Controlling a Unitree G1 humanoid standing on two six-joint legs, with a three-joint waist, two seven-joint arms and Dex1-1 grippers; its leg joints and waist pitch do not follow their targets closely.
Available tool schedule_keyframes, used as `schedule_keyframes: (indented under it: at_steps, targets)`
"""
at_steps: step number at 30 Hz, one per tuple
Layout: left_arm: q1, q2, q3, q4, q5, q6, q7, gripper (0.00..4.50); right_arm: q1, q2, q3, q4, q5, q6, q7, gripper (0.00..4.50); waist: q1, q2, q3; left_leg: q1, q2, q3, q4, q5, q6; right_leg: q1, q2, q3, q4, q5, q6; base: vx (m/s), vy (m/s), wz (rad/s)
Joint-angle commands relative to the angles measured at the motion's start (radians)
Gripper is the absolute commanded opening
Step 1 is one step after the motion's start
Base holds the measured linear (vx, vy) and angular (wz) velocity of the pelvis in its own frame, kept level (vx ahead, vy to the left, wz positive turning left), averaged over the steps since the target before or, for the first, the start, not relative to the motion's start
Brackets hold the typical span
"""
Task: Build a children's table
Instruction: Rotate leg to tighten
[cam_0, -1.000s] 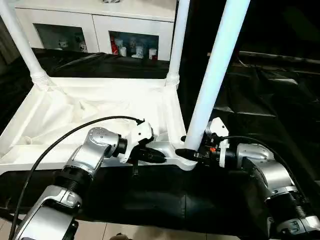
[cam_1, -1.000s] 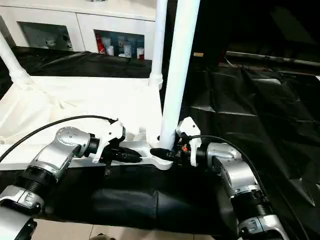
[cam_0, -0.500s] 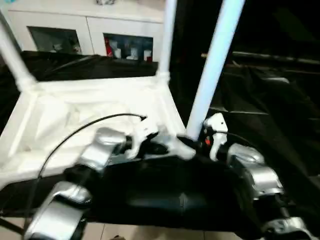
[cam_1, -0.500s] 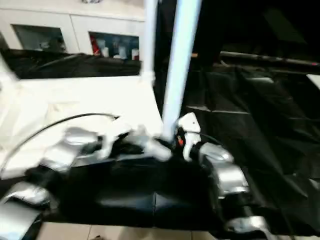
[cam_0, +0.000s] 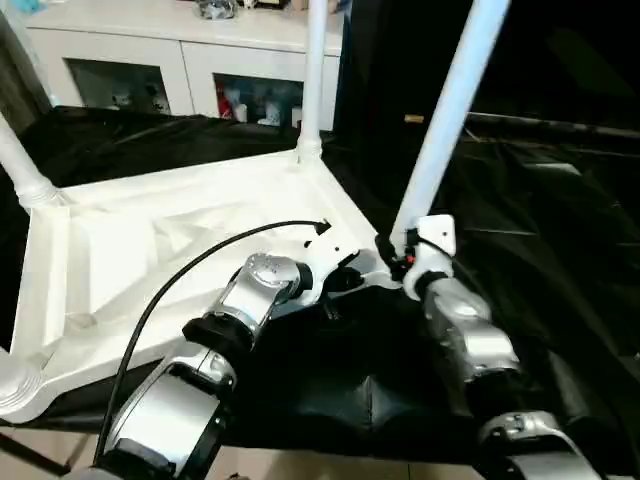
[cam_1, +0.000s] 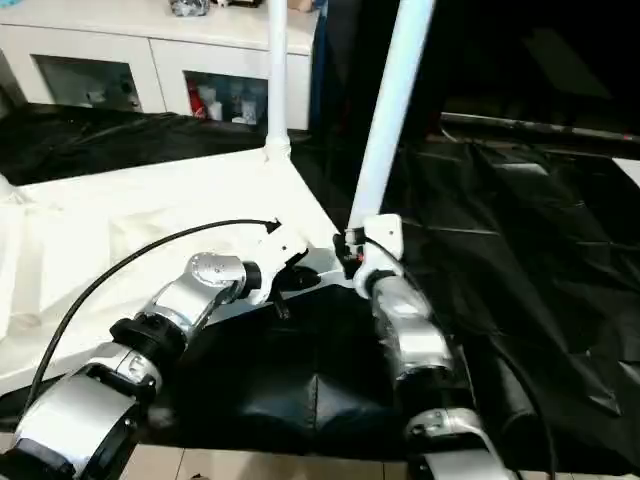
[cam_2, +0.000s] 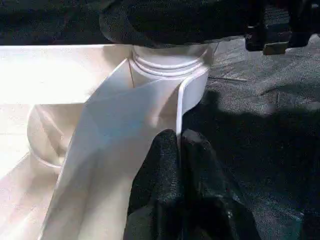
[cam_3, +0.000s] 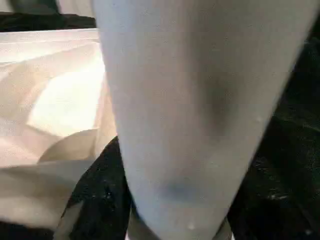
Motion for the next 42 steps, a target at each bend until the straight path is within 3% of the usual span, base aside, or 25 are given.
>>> schedule_keyframes:
  at_steps: [1, 5, 7, 12, 14, 18, 24, 31, 38, 40, 42]
  targets:
    - [-0.003, 0.011, -0.007, 0.039, 0.02, 0.007, 0.006, 0.0, 0.024, 0.014, 0.065, -0.034, 0.057, 0.008, 0.188, 2.68, -0.001, 0.0, -0.044, 0.008, 0.055, -0.033, -0.086, -0.322, 0.009, 0.024, -0.064, 0.038, -0.089, -0.24, -0.17, 0.0, 0.0, 0.0]
    - [0.026, 0.048, -0.017, 0.007, 0.008, -0.02, -0.095, 0.0, 0.045, -0.084, 0.104, -0.091, 0.071, 0.06, 0.353, 3.06, 0.001, -0.004, -0.046, 0.008, 0.058, -0.029, -0.079, -0.268, 0.037, 0.027, -0.063, 0.037, -0.085, -0.2, -0.186, 0.0, 0.0, 0.0]
    - [0.05, 0.085, -0.031, -0.032, 0.004, -0.032, -0.171, 0.0, 0.063, -0.158, 0.125, -0.134, 0.076, 0.078, 0.466, 3.06, 0.001, -0.002, -0.046, 0.005, 0.059, -0.029, -0.078, -0.237, 0.047, 0.032, -0.064, 0.035, -0.08, -0.154, -0.203, 0.0, 0.0, 0.0]
    - [0.098, 0.149, -0.06, -0.138, -0.025, -0.018, -0.336, 0.0, 0.088, -0.244, 0.137, -0.196, 0.114, 0.112, 0.636, 3.06, 0.001, -0.003, -0.051, 0.003, 0.06, -0.024, -0.066, -0.153, 0.09, 0.037, -0.062, 0.034, -0.061, 0.0, -0.26, 0.0, 0.0, 0.0]
    - [0.117, 0.17, -0.065, -0.18, -0.041, -0.018, -0.392, 0.0, 0.095, -0.264, 0.139, -0.216, 0.133, 0.127, 0.682, 3.06, 0.002, -0.002, -0.05, 0.005, 0.06, -0.022, -0.065, -0.148, 0.102, 0.035, -0.062, 0.032, -0.06, 0.009, -0.276, 0.0, 0.0, 0.0]
    - [0.164, 0.215, -0.071, -0.274, -0.077, 0.008, -0.499, 0.0, 0.111, -0.308, 0.164, -0.259, 0.156, 0.162, 0.775, 3.06, 0.007, 0.002, -0.046, 0.009, 0.067, -0.019, -0.07, -0.178, 0.078, 0.031, -0.058, 0.03, -0.062, -0.054, -0.278, 0.0, 0.0, 0.0]
    - [0.186, 0.234, -0.075, -0.316, -0.082, 0.031, -0.521, 0.0, 0.109, -0.312, 0.165, -0.258, 0.161, 0.174, 0.817, 2.77, 0.01, -0.001, -0.044, 0.011, 0.066, -0.02, -0.075, -0.214, 0.041, 0.027, -0.062, 0.033, -0.067, -0.124, -0.26, 0.0, 0.0, 0.0]
    - [0.197, 0.243, -0.074, -0.343, -0.085, 0.054, -0.526, 0.0, 0.115, -0.323, 0.174, -0.271, 0.173, 0.198, 0.846, 2.16, 0.013, -0.004, -0.047, 0.009, 0.063, -0.019, -0.069, -0.162, 0.06, 0.03, -0.06, 0.032, -0.06, -0.061, -0.263, 0.0, 0.0, 0.0]
    - [0.212, 0.254, -0.069, -0.364, -0.086, 0.076, -0.528, 0.0, 0.128, -0.321, 0.176, -0.27, 0.174, 0.209, 0.848, 2.05, 0.011, -0.005, -0.047, 0.01, 0.063, -0.02, -0.07, -0.178, 0.052, 0.03, -0.061, 0.032, -0.065, -0.106, -0.25, 0.0, 0.0, 0.0]
    - [0.196, 0.229, -0.055, -0.319, -0.067, 0.084, -0.442, 0.0, 0.131, -0.279, 0.147, -0.229, 0.153, 0.192, 0.738, 2.05, 0.011, -0.004, -0.047, 0.009, 0.062, -0.02, -0.07, -0.168, 0.052, 0.028, -0.061, 0.032, -0.063, -0.089, -0.251, 0.0, 0.0, 0.0]
    - [0.189, 0.221, -0.05, -0.303, -0.059, 0.089, -0.41, 0.0, 0.131, -0.265, 0.138, -0.214, 0.146, 0.185, 0.699, 2.05, 0.007, -0.005, -0.045, 0.01, 0.061, -0.021, -0.073, -0.198, 0.036, 0.027, -0.063, 0.033, -0.069, -0.135, -0.246, 0.0, 0.0, 0.0]
